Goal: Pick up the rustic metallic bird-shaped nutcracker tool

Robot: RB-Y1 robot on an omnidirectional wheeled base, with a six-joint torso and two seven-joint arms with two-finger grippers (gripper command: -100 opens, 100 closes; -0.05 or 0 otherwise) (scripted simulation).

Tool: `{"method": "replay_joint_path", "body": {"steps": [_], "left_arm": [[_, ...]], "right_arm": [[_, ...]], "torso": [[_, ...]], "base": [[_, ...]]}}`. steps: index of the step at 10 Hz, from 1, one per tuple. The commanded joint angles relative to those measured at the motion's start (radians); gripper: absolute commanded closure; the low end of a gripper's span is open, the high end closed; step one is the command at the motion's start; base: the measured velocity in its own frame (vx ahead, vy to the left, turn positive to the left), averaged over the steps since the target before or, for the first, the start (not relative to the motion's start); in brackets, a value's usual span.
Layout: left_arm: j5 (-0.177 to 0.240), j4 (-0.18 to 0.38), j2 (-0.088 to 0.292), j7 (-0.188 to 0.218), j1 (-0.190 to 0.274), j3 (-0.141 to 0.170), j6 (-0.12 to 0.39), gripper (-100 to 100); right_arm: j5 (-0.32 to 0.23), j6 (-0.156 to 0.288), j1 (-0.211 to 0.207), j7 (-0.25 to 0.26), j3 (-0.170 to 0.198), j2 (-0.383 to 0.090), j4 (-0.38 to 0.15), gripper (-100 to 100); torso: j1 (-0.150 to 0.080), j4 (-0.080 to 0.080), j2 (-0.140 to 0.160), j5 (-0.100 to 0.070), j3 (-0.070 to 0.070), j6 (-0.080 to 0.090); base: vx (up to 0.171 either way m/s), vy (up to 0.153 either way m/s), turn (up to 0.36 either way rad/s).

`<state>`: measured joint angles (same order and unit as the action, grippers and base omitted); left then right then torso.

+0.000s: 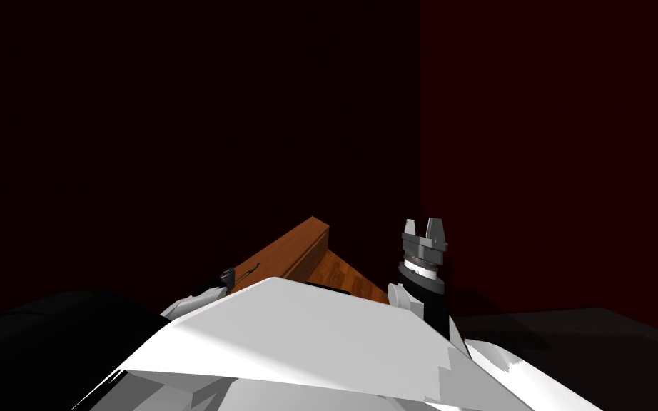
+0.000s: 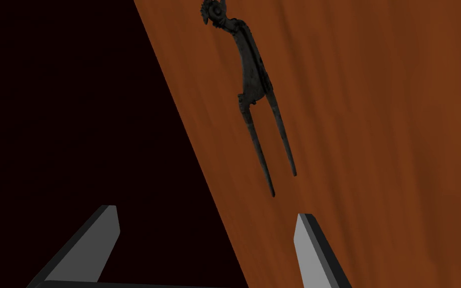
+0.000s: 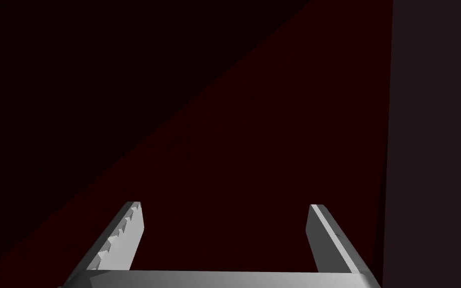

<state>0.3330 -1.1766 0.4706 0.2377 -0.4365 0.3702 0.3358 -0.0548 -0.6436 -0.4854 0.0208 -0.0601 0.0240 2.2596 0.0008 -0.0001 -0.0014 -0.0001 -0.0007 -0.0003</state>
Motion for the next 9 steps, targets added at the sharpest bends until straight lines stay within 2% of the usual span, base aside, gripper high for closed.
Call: {"method": "replay_joint_path", "body": {"steps": [1,2,3,4,5,6,7,8,9], "left_arm": [[0.008,0.05,0.006,0.006,0.013,0.007,0.022,-100],[0.036,0.087,0.024,0.017,0.022,0.022,0.064,-100],[0.036,0.118,0.024,0.017,0.022,0.022,0.067,-100],[0.064,0.156,0.041,0.029,0.03,0.036,0.107,-100],[0.064,0.179,0.041,0.029,0.03,0.036,0.112,-100],[0.092,0.208,0.056,0.04,0.038,0.049,0.157,-100],[0.092,0.237,0.056,0.04,0.038,0.049,0.157,-100],[0.092,0.238,0.056,0.04,0.038,0.049,0.157,-100],[0.119,0.277,0.071,0.052,0.046,0.061,0.2,-100]], "right_arm": [[0.0,0.0,0.0,0.0,0.0,0.0,0.0,0],[0.0,0.0,0.0,0.0,0.0,0.0,0.0,0],[0.0,0.0,0.0,0.0,0.0,0.0,0.0,0],[0.0,0.0,0.0,0.0,0.0,0.0,0.0,0],[0.0,0.0,0.0,0.0,0.0,0.0,0.0,0],[0.0,0.0,0.0,0.0,0.0,0.0,0.0,0],[0.0,0.0,0.0,0.0,0.0,0.0,0.0,0],[0.0,0.0,0.0,0.0,0.0,0.0,0.0,0],[0.0,0.0,0.0,0.0,0.0,0.0,0.0,0]], "torso": [[0.0,0.0,0.0,0.0,0.0,0.0],[0.001,0.0,0.0,0.0,0.0,-0.001],[0.001,0.0,-0.001,0.0,0.0,0.0],[0.001,0.0,0.0,0.0,0.0,-0.001],[0.001,0.0,-0.001,0.0,-0.001,0.0],[0.001,0.0,-0.001,0.0,0.0,-0.001],[0.001,0.0,-0.001,0.0,0.0,0.0],[0.001,0.0,-0.001,0.0,0.0,-0.001],[0.0,0.0,0.0,0.0,0.0,-0.002]], "base": [[0.014,0.018,-0.145],[0.018,0.021,-0.243],[0.015,0.022,-0.15],[0.02,0.019,-0.25],[0.018,0.025,-0.129],[0.021,0.024,-0.237],[0.018,0.025,-0.131],[0.007,0.011,0.03],[0.012,0.006,-0.229]]}}
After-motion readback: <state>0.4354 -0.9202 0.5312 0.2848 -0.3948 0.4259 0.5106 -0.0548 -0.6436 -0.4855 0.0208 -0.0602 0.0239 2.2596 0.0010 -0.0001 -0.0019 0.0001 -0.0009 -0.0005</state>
